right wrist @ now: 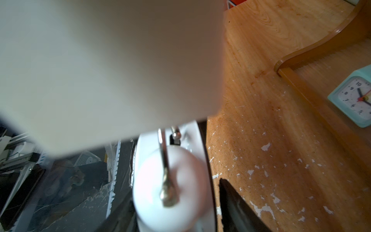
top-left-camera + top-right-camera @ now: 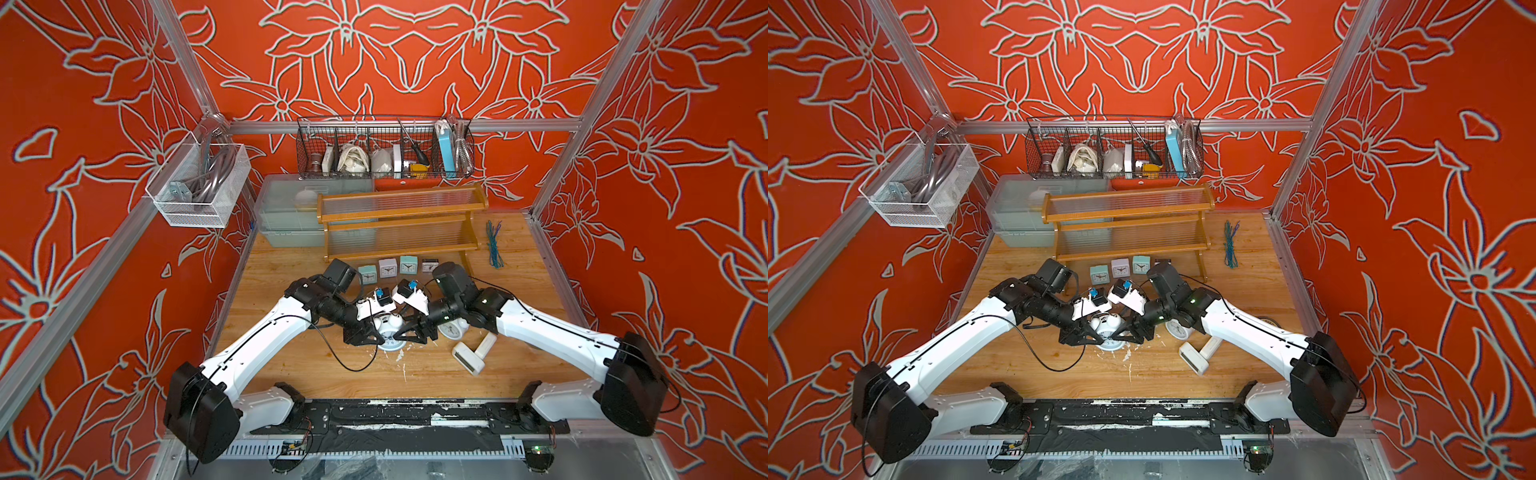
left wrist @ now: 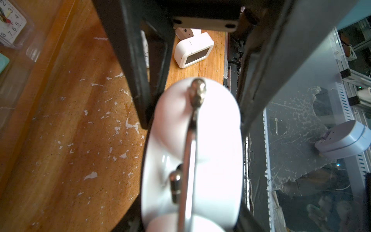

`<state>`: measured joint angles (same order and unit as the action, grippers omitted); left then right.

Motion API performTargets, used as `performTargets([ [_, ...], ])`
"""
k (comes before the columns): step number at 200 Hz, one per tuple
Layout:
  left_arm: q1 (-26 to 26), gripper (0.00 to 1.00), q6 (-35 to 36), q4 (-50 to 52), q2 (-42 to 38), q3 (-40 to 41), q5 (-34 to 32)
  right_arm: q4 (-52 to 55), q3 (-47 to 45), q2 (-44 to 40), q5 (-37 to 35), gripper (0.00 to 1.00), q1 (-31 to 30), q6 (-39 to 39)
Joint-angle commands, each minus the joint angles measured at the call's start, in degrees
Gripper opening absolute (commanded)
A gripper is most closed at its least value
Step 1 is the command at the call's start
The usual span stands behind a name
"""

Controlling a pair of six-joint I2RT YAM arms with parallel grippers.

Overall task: Place the alarm clocks on the shelf by style
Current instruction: Pick up the alarm from the center of the board, then place the alarm on the shelf.

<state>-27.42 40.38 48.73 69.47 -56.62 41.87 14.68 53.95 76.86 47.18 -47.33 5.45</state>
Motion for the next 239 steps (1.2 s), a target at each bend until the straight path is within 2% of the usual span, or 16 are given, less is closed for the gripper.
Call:
performTargets([
  [1,-0.07,0.38,0.58,-0.05,-1.43,0.26,2.43,-0.75,1.68,0.5,1.7,0.55,-0.39,2.43],
  [19,-0.02,0.43,0.49,-0.02,-1.53,0.12,1.94,-0.74,1.68,0.23,1.6,0.5,-0.09,3.07],
  [41,0.01,0.59,0.06,0.22,-1.87,-0.06,0.82,-2.03,1.2,-0.55,2.07,0.47,1.33,2.86],
  [74,2.85,0.69,-1.92,-0.09,-2.54,-0.97,0.5,-7.26,-0.55,-2.83,3.91,0.43,6.49,-0.44],
  [119,9.98,0.72,-4.62,-1.22,-3.59,-2.1,2.52,-12.86,0.34,-3.1,0.1,0.41,11.17,-2.0],
  [182,23.78,0.72,-13.22,-7.82,-6.73,0.75,6.83,-19.39,9.57,6.84,-2.92,0.4,13.13,-4.68],
  [239,28.48,0.71,-17.37,-11.11,-10.26,4.3,4.99,-24.69,21.07,18.93,-3.67,0.4,13.23,-7.82],
])
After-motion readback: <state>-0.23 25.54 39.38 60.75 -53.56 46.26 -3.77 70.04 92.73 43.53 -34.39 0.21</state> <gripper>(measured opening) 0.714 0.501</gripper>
